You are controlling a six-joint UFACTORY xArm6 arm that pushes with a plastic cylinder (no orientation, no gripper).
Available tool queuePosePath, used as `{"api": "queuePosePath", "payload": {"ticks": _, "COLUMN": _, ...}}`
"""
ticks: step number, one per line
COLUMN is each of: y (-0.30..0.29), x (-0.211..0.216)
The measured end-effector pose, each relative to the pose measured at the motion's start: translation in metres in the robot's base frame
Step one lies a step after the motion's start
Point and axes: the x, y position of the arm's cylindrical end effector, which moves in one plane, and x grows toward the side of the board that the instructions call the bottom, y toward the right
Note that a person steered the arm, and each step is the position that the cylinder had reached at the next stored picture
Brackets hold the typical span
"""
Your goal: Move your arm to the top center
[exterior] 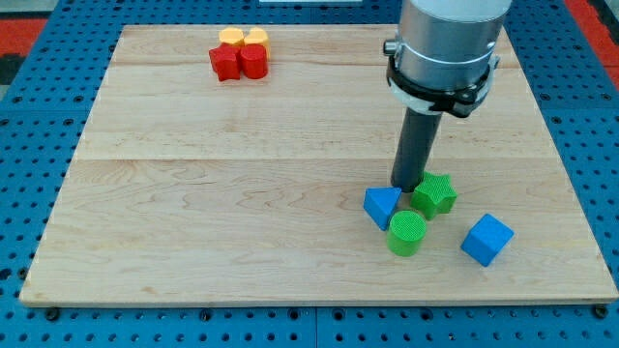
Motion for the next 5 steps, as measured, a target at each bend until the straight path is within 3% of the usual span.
{"api": "queuePosePath", "payload": {"ticks": 2, "y": 0.027, "x": 0.009}}
{"api": "queuePosePath", "payload": {"ticks": 3, "y": 0.002, "x": -0.032}}
{"api": "queuePosePath", "payload": {"ticks": 5, "y": -0.040, "x": -0.161}}
